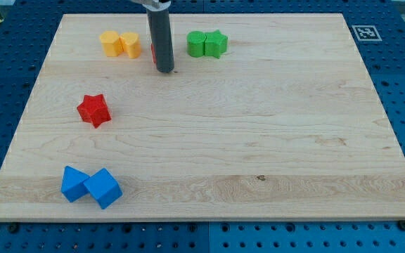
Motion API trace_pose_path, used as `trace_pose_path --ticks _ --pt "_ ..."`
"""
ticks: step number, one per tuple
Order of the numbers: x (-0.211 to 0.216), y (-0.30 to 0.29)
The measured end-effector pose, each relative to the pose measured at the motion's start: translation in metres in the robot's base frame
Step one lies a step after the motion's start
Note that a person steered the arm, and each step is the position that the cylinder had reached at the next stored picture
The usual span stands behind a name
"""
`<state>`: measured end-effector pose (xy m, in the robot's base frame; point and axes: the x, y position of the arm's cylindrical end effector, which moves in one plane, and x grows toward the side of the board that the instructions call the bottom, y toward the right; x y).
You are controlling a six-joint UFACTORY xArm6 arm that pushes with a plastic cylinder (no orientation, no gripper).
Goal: Move the green star and the green circle slightly left
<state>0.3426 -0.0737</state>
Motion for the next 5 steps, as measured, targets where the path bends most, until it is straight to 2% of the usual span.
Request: trace_pose_path --ticks 2,3,4,5 --pt "-0.010 -0.002" --pt "0.006 -0.001" --pt "0.019 0.027" --pt "0.019 0.083"
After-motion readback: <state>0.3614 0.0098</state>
